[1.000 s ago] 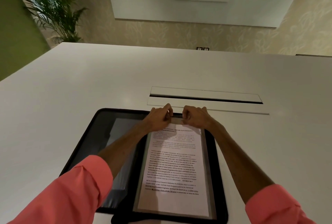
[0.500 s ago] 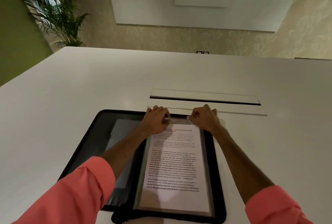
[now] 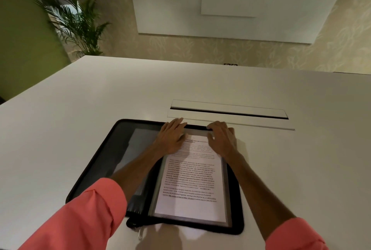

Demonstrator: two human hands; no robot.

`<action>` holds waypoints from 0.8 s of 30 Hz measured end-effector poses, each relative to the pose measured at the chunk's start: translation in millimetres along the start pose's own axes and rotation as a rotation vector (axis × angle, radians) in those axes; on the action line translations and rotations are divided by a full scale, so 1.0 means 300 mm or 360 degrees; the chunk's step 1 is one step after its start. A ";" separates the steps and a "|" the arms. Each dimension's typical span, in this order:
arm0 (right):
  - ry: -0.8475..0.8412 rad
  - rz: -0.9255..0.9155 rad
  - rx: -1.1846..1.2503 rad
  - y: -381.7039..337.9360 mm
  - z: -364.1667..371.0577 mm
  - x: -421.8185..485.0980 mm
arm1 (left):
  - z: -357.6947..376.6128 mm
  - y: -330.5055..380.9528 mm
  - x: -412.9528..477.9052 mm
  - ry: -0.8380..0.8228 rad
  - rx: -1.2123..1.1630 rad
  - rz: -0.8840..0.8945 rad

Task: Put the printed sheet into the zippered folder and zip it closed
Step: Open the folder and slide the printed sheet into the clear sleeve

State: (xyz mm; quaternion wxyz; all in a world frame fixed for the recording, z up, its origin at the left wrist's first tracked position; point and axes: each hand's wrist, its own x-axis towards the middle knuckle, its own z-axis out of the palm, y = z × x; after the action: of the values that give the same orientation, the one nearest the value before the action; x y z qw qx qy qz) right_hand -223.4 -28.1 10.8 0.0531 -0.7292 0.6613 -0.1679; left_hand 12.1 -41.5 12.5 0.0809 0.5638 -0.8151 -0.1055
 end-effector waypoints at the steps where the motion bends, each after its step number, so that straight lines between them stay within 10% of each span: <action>1: -0.0038 0.0006 0.0024 -0.024 0.017 -0.028 | 0.003 0.006 -0.016 -0.0009 0.0010 -0.0018; 24: -0.0312 0.0222 0.0002 -0.409 0.111 -0.202 | -0.052 -0.221 -0.406 -0.0073 0.0028 -0.0140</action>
State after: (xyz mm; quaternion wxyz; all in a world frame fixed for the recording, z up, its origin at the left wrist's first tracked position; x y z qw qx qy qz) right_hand -101.1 41.4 5.7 0.1295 -0.6944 0.7019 -0.0919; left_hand 118.4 48.6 8.5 0.0525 0.5972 -0.7921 -0.1146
